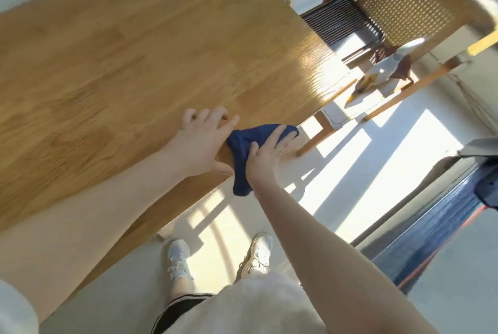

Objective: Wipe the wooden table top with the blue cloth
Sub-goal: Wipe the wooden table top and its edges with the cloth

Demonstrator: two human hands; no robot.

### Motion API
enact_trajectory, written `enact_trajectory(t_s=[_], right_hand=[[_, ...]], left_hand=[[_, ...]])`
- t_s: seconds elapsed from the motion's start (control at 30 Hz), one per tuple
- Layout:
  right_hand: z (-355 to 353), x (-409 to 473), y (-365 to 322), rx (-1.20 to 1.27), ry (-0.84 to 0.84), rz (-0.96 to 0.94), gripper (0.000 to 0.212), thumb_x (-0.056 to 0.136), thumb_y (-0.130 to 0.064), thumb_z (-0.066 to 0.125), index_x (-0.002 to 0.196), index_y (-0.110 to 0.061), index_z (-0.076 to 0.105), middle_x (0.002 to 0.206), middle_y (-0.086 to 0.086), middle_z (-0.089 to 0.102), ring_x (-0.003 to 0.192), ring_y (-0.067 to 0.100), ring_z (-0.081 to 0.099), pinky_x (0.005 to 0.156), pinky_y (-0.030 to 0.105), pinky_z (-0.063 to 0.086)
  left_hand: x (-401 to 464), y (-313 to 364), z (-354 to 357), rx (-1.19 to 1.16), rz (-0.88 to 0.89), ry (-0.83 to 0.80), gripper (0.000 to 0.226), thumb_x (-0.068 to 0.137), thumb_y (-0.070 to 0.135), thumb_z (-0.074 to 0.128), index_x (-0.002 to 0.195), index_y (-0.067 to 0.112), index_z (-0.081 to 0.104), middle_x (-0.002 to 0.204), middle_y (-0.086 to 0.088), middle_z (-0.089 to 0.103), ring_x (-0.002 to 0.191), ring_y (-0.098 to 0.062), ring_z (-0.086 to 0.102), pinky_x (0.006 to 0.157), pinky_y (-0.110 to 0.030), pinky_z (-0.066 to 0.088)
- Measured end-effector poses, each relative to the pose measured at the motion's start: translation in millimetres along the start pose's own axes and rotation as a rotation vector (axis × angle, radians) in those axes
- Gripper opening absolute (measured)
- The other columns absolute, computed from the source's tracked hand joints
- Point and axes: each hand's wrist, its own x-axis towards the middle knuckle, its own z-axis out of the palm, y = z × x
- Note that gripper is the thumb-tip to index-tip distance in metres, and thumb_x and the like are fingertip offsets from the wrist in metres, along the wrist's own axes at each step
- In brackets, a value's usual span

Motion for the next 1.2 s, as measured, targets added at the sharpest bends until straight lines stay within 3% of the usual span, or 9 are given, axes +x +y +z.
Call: enact_trajectory(t_s=[0.13, 0.3, 0.5, 0.57, 0.7, 0.9, 1.0, 1.1, 1.2], right_hand=[[-32.7, 59.4, -1.0, 0.055, 0.138, 0.019, 0.065, 0.1, -0.022, 0.031, 0.145, -0.021, -0.016, 0.153, 0.003, -0.023, 0.143, 0.027, 0.009, 0.109, 0.039, 0.027], [-87.7, 120.0, 1.2, 0.315, 0.166, 0.197, 0.068, 0.098, -0.035, 0.031, 0.144, -0.028, -0.018, 0.146, -0.001, 0.027, 0.129, 0.026, 0.035, 0.101, 0.037, 0.029], [-69.7, 93.1, 6.7, 0.118, 0.137, -0.011, 0.071, 0.099, -0.022, 0.034, 0.144, -0.023, -0.021, 0.156, 0.001, -0.012, 0.137, 0.021, 0.025, 0.092, 0.024, 0.028], [-83.0, 116.5, 3.8, 0.107, 0.189, -0.027, 0.07, 0.098, -0.021, 0.037, 0.146, -0.021, -0.014, 0.155, 0.002, -0.017, 0.136, 0.027, 0.027, 0.097, 0.03, 0.032], [-130.8, 177.6, 0.5, 0.094, 0.212, 0.032, 0.069, 0.096, -0.025, 0.04, 0.147, -0.021, -0.007, 0.157, 0.0, -0.01, 0.135, 0.029, 0.03, 0.105, 0.039, 0.029], [-142.9, 188.0, 3.2, 0.047, 0.221, 0.02, 0.072, 0.091, -0.023, 0.05, 0.148, -0.019, 0.005, 0.156, 0.003, 0.011, 0.142, 0.022, 0.014, 0.115, 0.041, 0.013], [-165.9, 211.5, -13.1, -0.119, 0.079, -0.081, 0.069, 0.091, -0.02, 0.05, 0.147, -0.016, 0.01, 0.152, 0.007, 0.022, 0.14, 0.024, 0.019, 0.114, 0.04, 0.019], [-183.0, 244.5, -37.7, -0.398, -0.273, -0.159, 0.065, 0.095, -0.022, 0.045, 0.147, -0.016, 0.008, 0.144, 0.01, 0.038, 0.127, 0.029, 0.041, 0.101, 0.034, 0.033], [-181.1, 270.6, -55.3, -0.289, -0.419, -0.195, 0.07, 0.094, -0.021, 0.051, 0.147, -0.012, 0.006, 0.151, 0.007, 0.026, 0.134, 0.023, 0.033, 0.105, 0.026, 0.025]], left_hand=[[28.1, 26.7, -1.9, -0.037, 0.046, -0.002, 0.104, 0.072, 0.072, 0.054, 0.15, 0.022, 0.005, 0.152, 0.0, 0.008, 0.134, -0.02, 0.025, 0.109, -0.039, 0.015], [58.2, 44.2, 0.1, -0.003, 0.05, -0.065, 0.097, 0.079, 0.068, 0.048, 0.15, 0.019, 0.003, 0.157, 0.0, -0.006, 0.142, -0.021, 0.014, 0.113, -0.039, 0.011], [106.5, 60.2, -23.0, -0.081, 0.078, -0.007, 0.087, 0.085, 0.056, 0.052, 0.15, 0.016, 0.011, 0.159, 0.001, 0.001, 0.144, -0.018, 0.012, 0.114, -0.035, 0.012], [126.7, 56.8, -30.8, -0.08, 0.085, 0.003, 0.082, 0.088, 0.053, 0.05, 0.15, 0.015, 0.011, 0.158, 0.001, 0.004, 0.144, -0.018, 0.013, 0.114, -0.034, 0.013], [162.0, 46.3, -41.8, -0.033, 0.081, -0.04, 0.076, 0.092, 0.05, 0.046, 0.15, 0.016, 0.01, 0.158, -0.001, 0.009, 0.143, -0.018, 0.017, 0.113, -0.033, 0.016], [219.4, 47.6, -53.9, 0.004, -0.088, -0.1, 0.123, 0.066, 0.065, 0.067, 0.149, 0.008, -0.004, 0.156, -0.015, -0.012, 0.145, -0.028, 0.003, 0.116, -0.038, 0.01], [245.5, 47.9, -67.9, 0.135, -0.066, -0.143, 0.144, 0.05, 0.073, 0.071, 0.147, 0.003, -0.008, 0.155, -0.02, -0.014, 0.145, -0.031, -0.004, 0.117, -0.038, 0.004], [256.9, 49.5, -72.5, 0.124, -0.031, -0.217, 0.152, 0.042, 0.072, 0.075, 0.147, 0.001, -0.008, 0.155, -0.023, -0.011, 0.145, -0.032, -0.003, 0.119, -0.038, 0.006], [259.3, 45.1, -68.3, 0.065, -0.04, -0.258, 0.151, 0.044, 0.067, 0.079, 0.147, 0.002, -0.011, 0.155, -0.02, -0.016, 0.145, -0.03, -0.008, 0.118, -0.037, 0.005]])
